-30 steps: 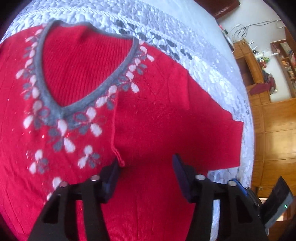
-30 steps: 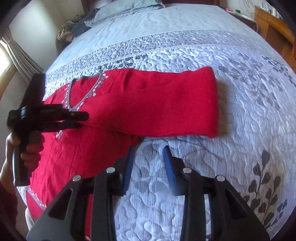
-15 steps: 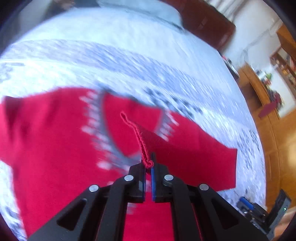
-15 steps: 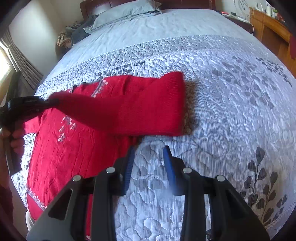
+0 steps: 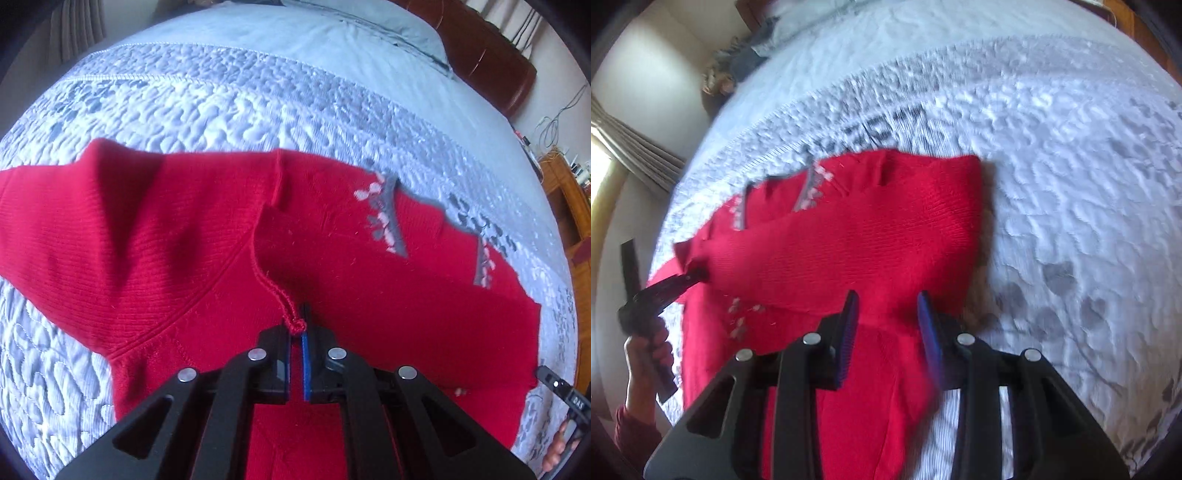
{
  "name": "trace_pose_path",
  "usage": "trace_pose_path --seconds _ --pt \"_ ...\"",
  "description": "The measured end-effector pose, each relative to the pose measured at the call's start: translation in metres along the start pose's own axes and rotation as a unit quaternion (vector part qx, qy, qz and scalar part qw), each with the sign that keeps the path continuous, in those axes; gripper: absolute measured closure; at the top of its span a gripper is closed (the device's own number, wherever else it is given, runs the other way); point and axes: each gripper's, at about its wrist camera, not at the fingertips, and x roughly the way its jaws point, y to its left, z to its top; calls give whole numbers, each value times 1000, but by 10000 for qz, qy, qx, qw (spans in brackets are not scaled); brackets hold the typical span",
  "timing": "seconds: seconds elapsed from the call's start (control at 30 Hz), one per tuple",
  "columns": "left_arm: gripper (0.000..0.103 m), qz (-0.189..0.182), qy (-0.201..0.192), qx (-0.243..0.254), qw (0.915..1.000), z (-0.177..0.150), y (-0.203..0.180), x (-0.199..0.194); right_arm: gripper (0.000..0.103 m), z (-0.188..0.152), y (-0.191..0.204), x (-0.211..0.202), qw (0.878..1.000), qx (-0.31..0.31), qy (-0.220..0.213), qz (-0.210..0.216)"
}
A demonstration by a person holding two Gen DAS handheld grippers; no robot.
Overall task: Fold small clothes
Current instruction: 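Grasp the other sleeve of the sweater with the left gripper, then fold the held sleeve across the sweater body and open the left gripper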
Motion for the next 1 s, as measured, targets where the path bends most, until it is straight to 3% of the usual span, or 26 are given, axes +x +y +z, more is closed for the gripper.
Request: trace_pose_path --seconds 0.13,0.43,0.5,0.53,0.57,0.63,0.67,0.8,0.93,1.0 --pt "98 -63 0 -30 10000 -1 4 5 77 -5 -13 21 9995 95 231 -213" --pt "95 47 -33 128 9999 -5 3 9 77 -10 -14 30 9993 -15 102 -370" --pt "83 -9 22 161 9999 -5 3 1 76 -8 -9 23 9990 7 111 -442" --pt "69 -34 23 159 9999 -6 5 -7 75 -8 -6 15 9990 86 71 -439" --pt "49 -37 -21 156 9999 -6 9 -18 67 -9 -1 7 9993 115 -10 -352" --pt "20 -138 -273 114 9995 -10 31 -49 60 -19 14 -13 9996 -50 -235 -113" --pt "19 -141 -369 62 9992 -11 43 -58 60 -23 21 -18 9994 -167 -280 -93" --pt "21 485 -385 -667 9959 -7 133 -78 60 -45 51 -19 9973 -663 -228 -220" --pt "28 873 -350 -1854 9781 -1 226 -84 60 -63 70 -3 9946 -977 -69 -333" --pt "28 987 -369 -2182 9702 3 256 -84 59 -66 74 5 9939 -1031 7 -384"
